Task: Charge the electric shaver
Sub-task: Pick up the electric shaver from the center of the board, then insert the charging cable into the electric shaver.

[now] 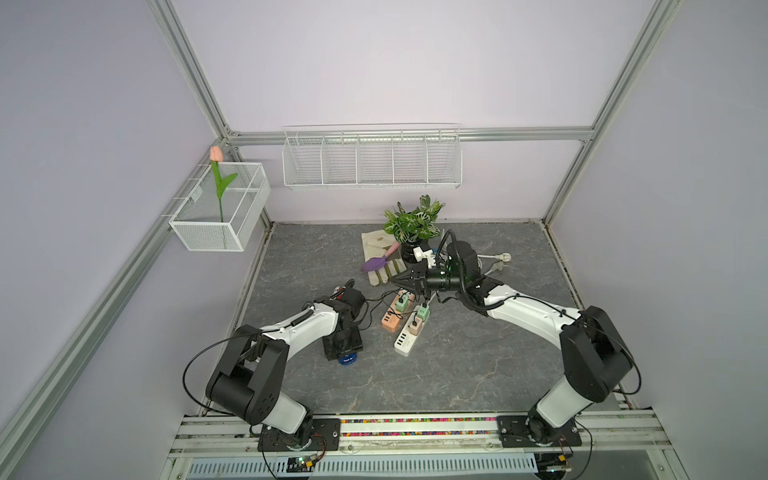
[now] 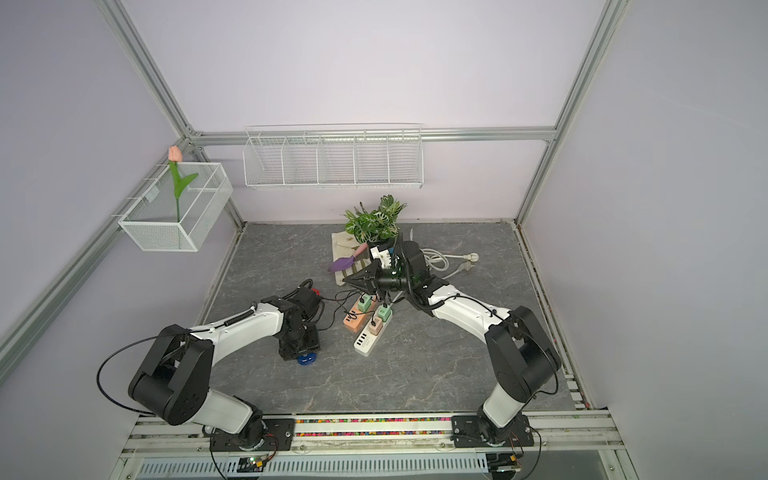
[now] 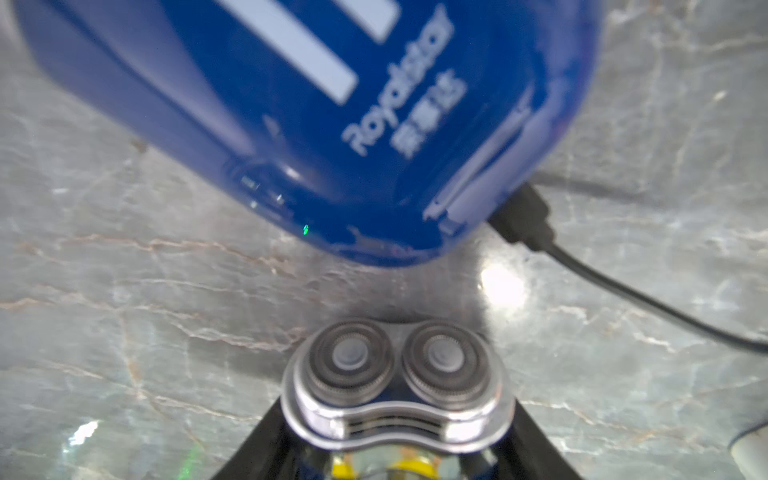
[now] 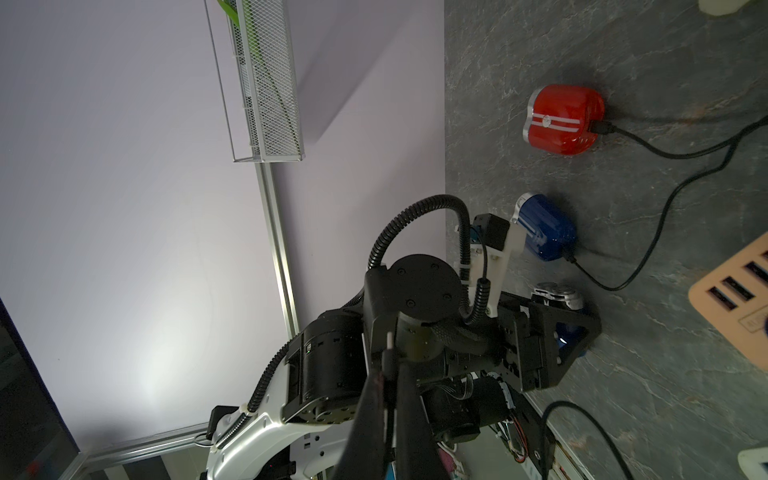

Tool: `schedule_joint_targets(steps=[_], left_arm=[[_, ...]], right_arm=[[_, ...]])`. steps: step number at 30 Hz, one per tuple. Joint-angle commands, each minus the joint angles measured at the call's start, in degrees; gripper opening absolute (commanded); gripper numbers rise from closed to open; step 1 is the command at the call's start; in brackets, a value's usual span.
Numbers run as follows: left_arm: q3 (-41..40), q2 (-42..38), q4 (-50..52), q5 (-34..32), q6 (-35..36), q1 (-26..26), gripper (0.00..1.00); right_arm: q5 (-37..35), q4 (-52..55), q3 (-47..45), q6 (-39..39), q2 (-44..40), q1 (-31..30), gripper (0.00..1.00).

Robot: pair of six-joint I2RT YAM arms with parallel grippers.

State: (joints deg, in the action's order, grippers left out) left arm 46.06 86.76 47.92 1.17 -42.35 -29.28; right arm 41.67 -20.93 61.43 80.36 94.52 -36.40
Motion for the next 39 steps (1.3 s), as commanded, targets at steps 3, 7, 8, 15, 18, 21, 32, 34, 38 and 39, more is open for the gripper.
schedule_joint_targets(steps=[3,7,8,15,18,21,32,34,38,39], left_arm=[[4.48,-4.58,2.57,3.44,-6.89,-0.28,0.0],[14.41,-9.64,9.38,2.5,-14.04,0.3,0.0],[16.71,-10.05,10.31,2.66,-14.92,0.67,0.0],[26.42,-9.4,12.96,12.04,-25.05,9.72,0.0],[29.7,-7.6,12.14,15.58,-27.46,11.92,0.0],[33.81,-4.49,14.29,18.14,-28.43,12.6,0.0],[35.1,-2.89,15.8,18.64,-33.73,12.58,0.0],[34.73,-2.68,15.51,19.07,-34.53,12.58,0.0],[34.3,-2.47,16.0,18.82,-35.43,12.58,0.0],[34.09,-2.56,15.91,18.4,-35.48,12.59,0.0]], right_arm=[[2.17,-2.9,-2.05,-2.03,-0.2,0.65,0.07],[2.63,-5.5,-2.87,-2.16,-0.17,0.58,0.07],[2.7,-6.22,-2.89,-1.93,-0.08,0.51,0.07],[3.33,-11.41,-2.17,-2.84,1.51,-0.87,0.07],[3.31,-11.99,-2.27,-4.86,2.25,-1.8,0.07],[3.49,-12.16,-1.65,-7.27,3.47,-2.96,0.07],[2.19,-13.48,0.95,-11.05,7.83,-7.11,0.07],[2.02,-13.52,0.97,-11.44,8.04,-7.64,0.07],[1.71,-13.15,1.62,-11.94,8.07,-8.08,0.07],[1.61,-12.3,1.91,-12.4,7.92,-8.19,0.07]])
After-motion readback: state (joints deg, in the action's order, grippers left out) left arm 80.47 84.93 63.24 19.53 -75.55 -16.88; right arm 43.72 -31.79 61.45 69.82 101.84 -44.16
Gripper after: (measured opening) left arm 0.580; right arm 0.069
